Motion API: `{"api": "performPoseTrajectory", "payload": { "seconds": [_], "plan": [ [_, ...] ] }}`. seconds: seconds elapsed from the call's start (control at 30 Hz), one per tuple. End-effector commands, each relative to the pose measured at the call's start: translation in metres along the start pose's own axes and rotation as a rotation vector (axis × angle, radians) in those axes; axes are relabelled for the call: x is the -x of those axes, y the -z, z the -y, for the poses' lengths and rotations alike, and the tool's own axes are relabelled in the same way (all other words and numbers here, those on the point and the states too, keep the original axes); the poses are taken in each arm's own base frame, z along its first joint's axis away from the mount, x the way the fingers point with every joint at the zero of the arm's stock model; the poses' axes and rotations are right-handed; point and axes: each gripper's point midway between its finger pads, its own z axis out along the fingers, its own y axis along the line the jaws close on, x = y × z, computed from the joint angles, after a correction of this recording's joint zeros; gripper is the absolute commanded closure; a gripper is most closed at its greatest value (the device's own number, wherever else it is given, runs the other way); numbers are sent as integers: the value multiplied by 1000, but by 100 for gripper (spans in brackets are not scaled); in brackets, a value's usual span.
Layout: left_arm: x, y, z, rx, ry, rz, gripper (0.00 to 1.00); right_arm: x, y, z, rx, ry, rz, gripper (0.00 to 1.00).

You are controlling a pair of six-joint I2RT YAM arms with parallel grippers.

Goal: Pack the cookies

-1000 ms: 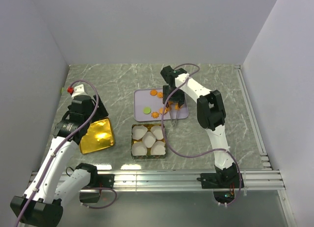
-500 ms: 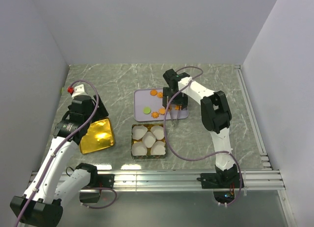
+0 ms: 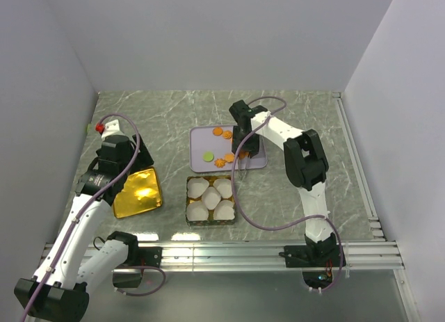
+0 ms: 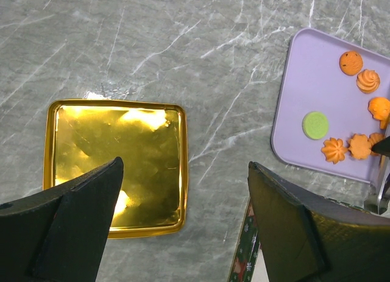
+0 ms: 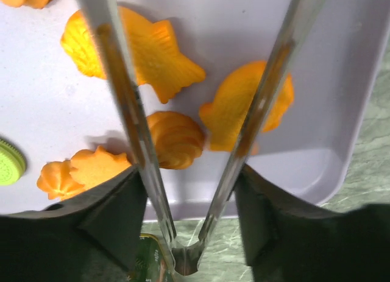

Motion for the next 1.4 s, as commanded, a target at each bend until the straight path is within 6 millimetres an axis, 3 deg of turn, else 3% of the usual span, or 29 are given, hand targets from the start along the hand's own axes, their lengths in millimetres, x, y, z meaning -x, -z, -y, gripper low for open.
{"api": "performPoseTrajectory", "payload": {
  "seconds": [0.0,0.07,0.17,0.4,0.6,0.93,1.17,1.37],
  "plan": [
    [8,3,3,-20,0,39,11,-20,-13,23,-111,12,-52,41],
    [8,3,3,-19,-1,38,11,-20,-8,27,-130,11,-47,46],
    [9,3,3,-18,0,42,11,-14,14,30,-137,5,-15,49],
    [10,4,2,-17,5,49,11,7,101,24,-53,-18,84,49],
    [11,5,2,-15,6,53,11,-3,143,22,23,-20,80,46],
    [11,5,1,-11,9,57,12,-8,170,19,85,6,85,49],
    [13,7,-1,-6,14,65,11,-9,179,-12,256,49,66,50],
    [14,8,-2,-3,18,71,12,-11,170,-26,311,101,37,50]
  ]
}}
